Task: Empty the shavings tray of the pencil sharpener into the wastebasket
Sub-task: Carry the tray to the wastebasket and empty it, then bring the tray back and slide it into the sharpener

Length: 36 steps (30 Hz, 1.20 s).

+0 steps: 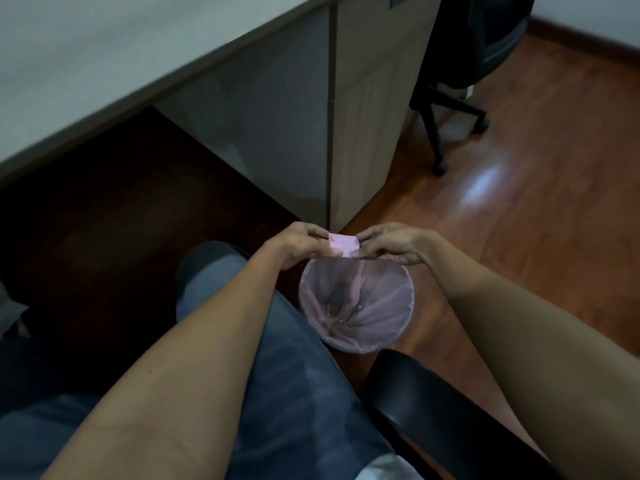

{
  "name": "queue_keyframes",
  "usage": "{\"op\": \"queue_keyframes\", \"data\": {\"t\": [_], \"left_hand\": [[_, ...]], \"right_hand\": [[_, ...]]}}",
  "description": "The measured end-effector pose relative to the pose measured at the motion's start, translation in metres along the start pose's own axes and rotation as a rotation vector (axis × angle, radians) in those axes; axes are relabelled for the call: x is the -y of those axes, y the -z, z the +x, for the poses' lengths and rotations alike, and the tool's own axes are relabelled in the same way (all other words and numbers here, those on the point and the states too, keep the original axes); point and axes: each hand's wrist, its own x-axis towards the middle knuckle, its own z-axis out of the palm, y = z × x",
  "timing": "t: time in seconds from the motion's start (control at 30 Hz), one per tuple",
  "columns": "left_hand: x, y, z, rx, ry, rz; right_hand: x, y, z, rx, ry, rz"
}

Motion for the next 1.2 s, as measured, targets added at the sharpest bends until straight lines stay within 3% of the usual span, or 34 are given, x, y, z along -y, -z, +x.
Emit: {"op": "queue_keyframes", "data": {"t": [0.23, 0.5, 0.83, 1.2], "left_hand": [[-0.038, -0.011, -0.018, -0.118, -0.31, 0.089], [-0.147, -0.009, -0.057, -0.126, -0.594, 0.231], [-0.294, 0.021, -0.142, -0.245, -0.819, 0.359], [-0.373, 0.108, -0.254, -0.397, -0.934, 0.351]], "right_hand": [[0.034, 0.0, -0.033, -0.248, 0.354, -0.152], [0.115, 0.016, -0.103, -0.353, 0.628, -0.188], [0.252, -0.002, -0.211, -0.3, 0.892, -0.239], [0.374, -0.089, -0.27, -0.197, 1.083, -0.374]]}}
